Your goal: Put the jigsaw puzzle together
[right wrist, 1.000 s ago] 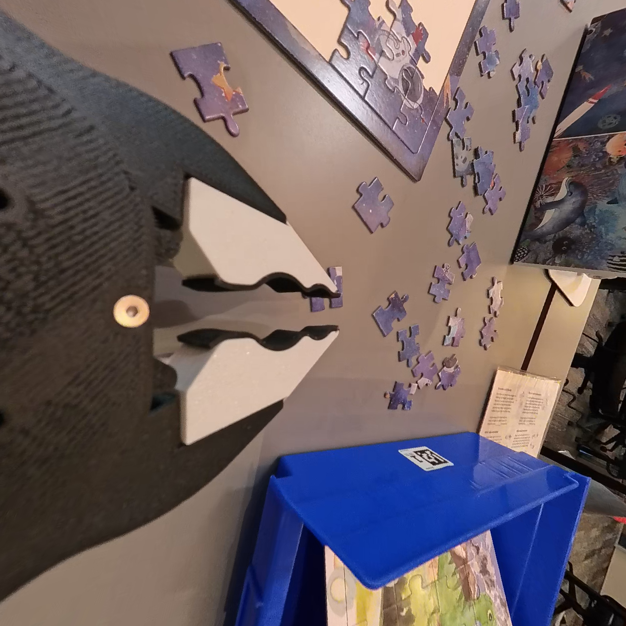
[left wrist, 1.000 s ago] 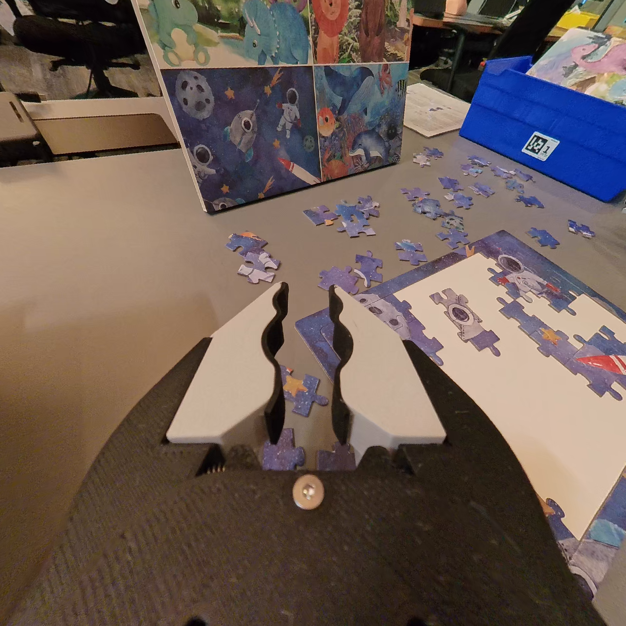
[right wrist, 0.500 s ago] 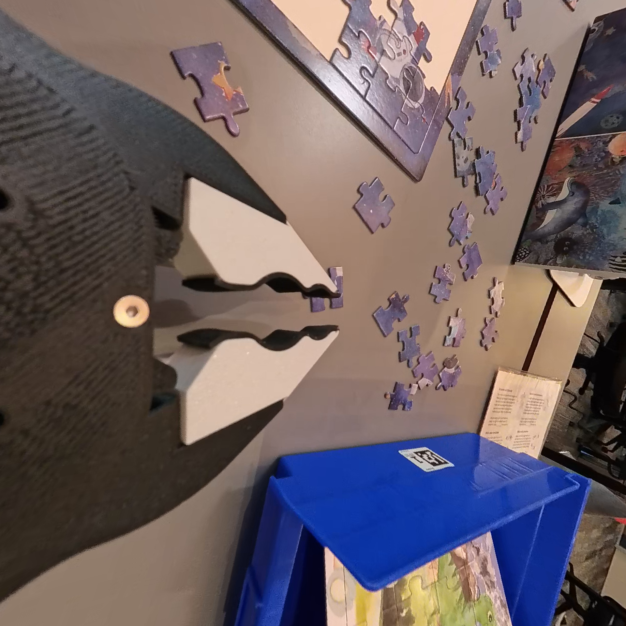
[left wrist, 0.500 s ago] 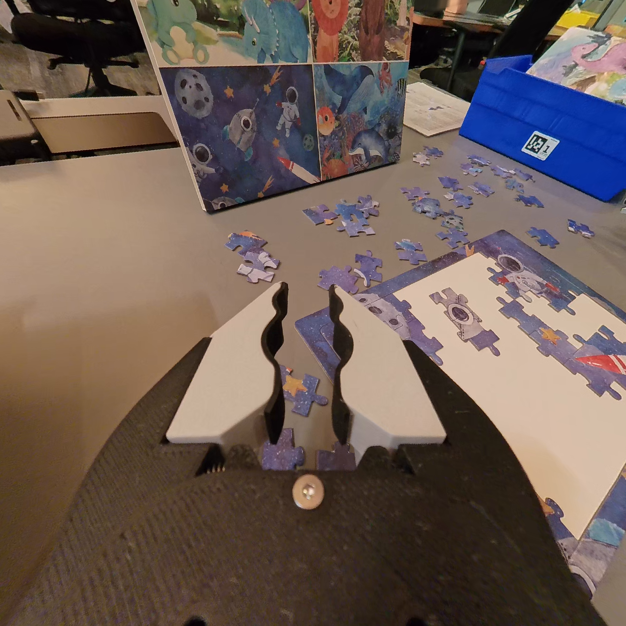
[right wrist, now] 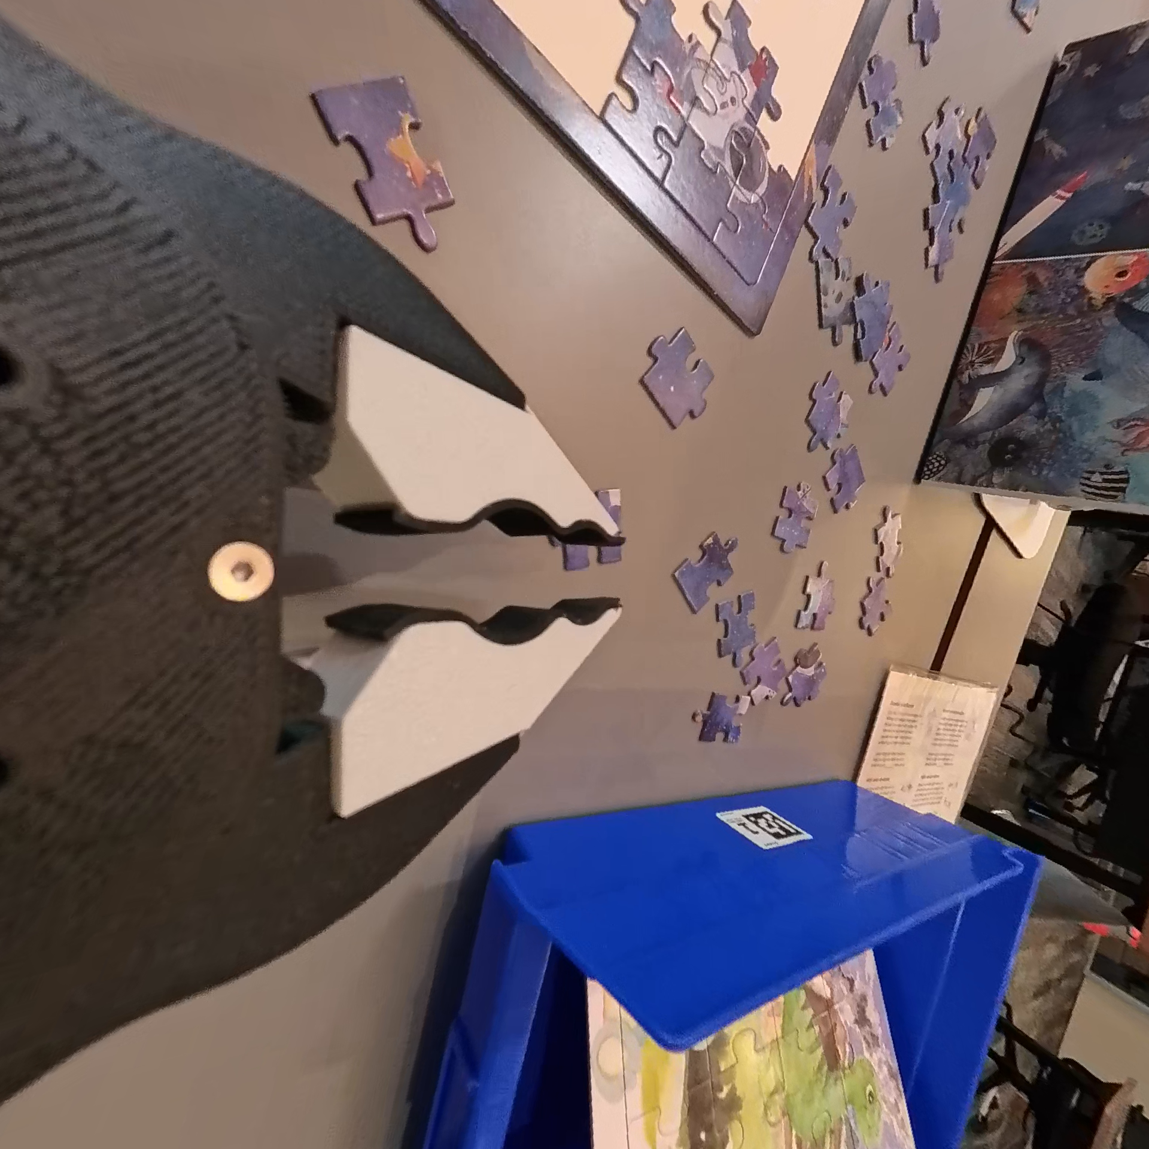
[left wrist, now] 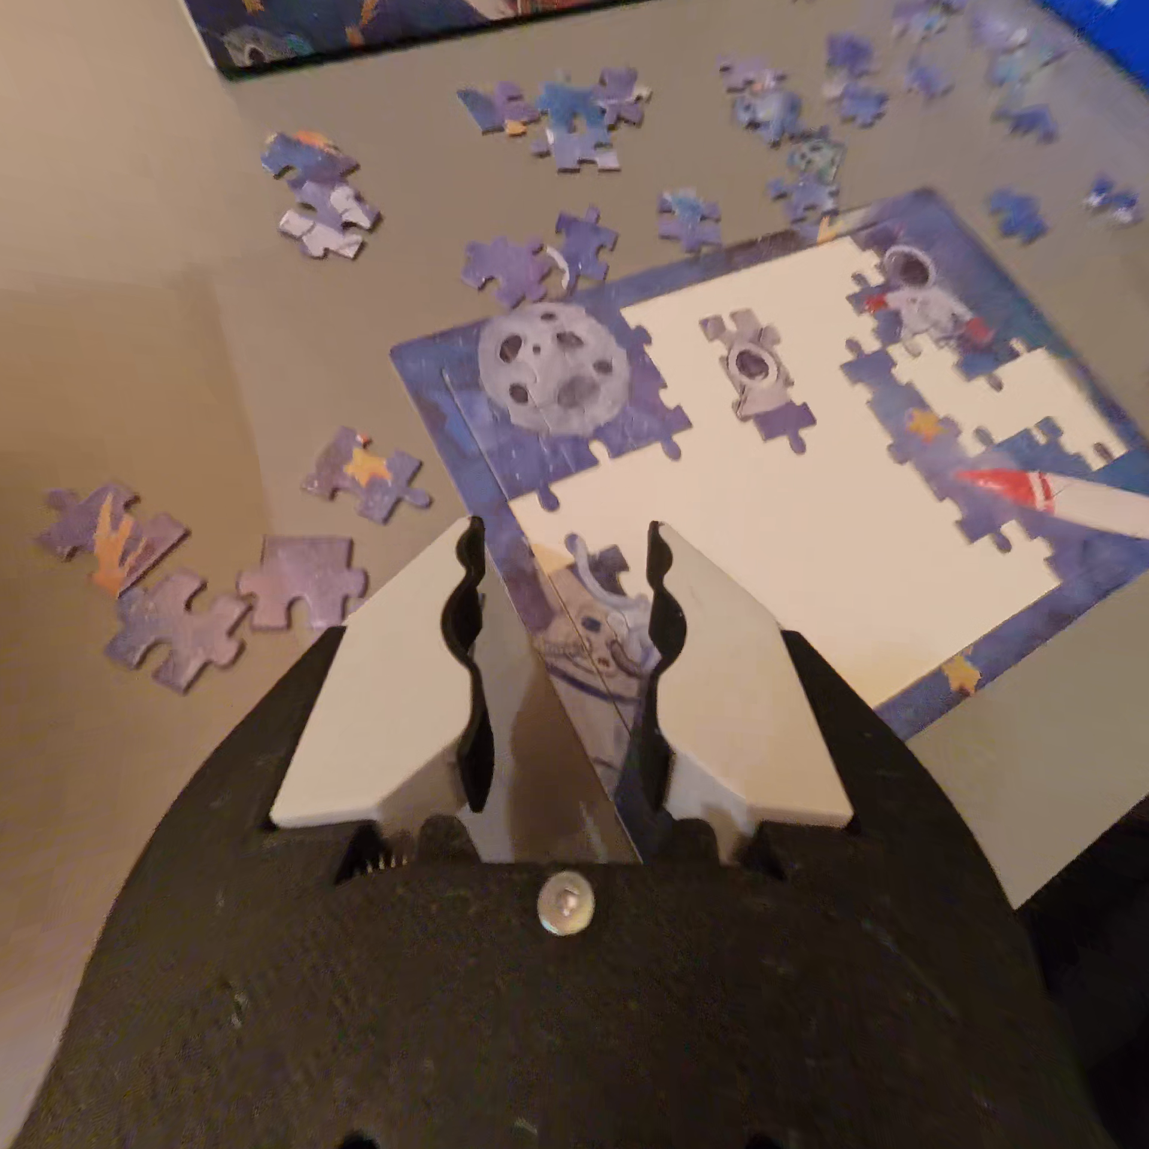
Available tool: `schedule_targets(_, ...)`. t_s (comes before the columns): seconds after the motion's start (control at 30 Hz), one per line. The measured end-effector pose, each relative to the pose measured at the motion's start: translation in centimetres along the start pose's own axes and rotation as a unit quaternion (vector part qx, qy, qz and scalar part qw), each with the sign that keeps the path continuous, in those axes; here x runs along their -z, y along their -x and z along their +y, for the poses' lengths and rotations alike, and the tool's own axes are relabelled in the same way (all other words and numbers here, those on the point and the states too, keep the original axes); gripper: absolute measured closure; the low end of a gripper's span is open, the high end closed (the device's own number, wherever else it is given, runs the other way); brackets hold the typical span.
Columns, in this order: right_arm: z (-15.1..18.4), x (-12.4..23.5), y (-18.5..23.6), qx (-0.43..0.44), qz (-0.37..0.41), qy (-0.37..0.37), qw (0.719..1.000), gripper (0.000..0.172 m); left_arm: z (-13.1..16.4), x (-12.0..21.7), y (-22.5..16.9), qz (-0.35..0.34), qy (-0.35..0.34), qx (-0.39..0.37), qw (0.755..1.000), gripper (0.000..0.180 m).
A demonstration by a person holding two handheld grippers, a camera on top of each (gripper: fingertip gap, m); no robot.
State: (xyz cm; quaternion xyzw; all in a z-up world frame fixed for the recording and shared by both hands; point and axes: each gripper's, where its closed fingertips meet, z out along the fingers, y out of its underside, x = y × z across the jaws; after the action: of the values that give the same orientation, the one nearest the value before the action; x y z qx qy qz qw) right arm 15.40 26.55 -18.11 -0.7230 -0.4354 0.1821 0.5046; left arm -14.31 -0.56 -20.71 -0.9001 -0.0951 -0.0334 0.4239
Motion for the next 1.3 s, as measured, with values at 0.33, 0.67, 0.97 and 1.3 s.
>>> schedule_targets(0.33,0.4,-0.4,0.2,0.020,0.007,0.018,1.000,0.157,1.8,-0.5,0.0,-0.047,0.027,-0.004,0.999,0.139)
schedule_targets(0.67,0.4,-0.3,0.3,0.021,0.007,0.015,1.000,0.157,1.9,-0.6,-0.1,-0.060,0.029,-0.011,0.998,0.145)
schedule_targets(0.97,0.3,-0.3,0.3,0.021,0.007,0.013,1.000,0.157,2.0,-0.5,0.0,-0.066,0.028,-0.015,0.997,0.145)
schedule_targets(1.3,0.3,-0.3,0.3,0.022,0.008,0.014,1.000,0.157,-0.3,0.6,0.3,-0.029,-0.026,0.001,0.999,0.143)
